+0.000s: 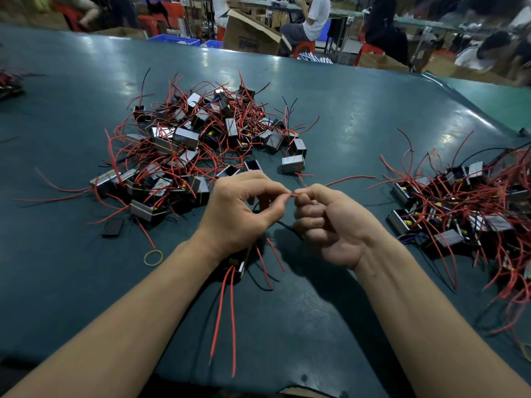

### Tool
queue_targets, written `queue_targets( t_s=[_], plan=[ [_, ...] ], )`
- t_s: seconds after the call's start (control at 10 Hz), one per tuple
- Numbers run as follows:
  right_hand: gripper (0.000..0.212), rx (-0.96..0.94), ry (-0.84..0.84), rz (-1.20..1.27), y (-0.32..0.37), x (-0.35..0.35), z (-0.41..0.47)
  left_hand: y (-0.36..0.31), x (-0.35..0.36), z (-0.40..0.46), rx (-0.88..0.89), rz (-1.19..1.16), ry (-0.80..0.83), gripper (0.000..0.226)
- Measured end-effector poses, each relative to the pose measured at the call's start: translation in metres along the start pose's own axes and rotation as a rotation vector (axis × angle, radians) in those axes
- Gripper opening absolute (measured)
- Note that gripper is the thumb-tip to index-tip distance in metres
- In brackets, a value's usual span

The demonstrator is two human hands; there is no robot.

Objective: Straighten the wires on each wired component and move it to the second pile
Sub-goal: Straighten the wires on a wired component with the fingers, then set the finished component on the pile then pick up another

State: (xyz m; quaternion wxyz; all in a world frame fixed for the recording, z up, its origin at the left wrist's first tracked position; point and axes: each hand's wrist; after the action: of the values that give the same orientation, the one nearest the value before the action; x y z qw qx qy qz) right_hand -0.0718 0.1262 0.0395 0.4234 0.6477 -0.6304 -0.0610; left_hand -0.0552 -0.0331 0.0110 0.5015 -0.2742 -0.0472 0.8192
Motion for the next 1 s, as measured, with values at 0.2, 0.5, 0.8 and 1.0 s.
queue_targets(
  t_s=[0.2, 0.5, 0.8, 1.0],
  plan=[
    [0.013, -0.862, -0.501, -0.985, 0.000, -0.021, 0.002, 0.003, -0.003, -0.001, -0.211, -0.146, -0.062, 0.004],
    [0.033, -0.877, -0.496, -1.006, -0.005, -0.012, 0.001, 0.002, -0.001, 0.000, -0.174, -0.203, -0.013, 0.001],
    [0.039, -0.379, -0.450, -0.291, 0.004, -0.010, -0.002, 0.003, 0.016, 0.005, -0.366, -0.323, -0.210, 0.010],
    [0.025, -0.847, -0.804, -0.446, 0.013, -0.012, -0.024, 0.020, -0.003, 0.003, -0.451, -0.284, -0.397, 0.025]
  ],
)
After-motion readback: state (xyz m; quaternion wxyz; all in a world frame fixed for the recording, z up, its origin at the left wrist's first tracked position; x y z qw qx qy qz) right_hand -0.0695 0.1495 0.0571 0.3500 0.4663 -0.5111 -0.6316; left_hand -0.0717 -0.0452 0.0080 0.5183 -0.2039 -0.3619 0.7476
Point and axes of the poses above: each hand's wrist, its own z-axis towards the middle knuckle, its own x-axis out of the palm, y = z × x, and after that the axes turned 15 degrees about x, right-handed
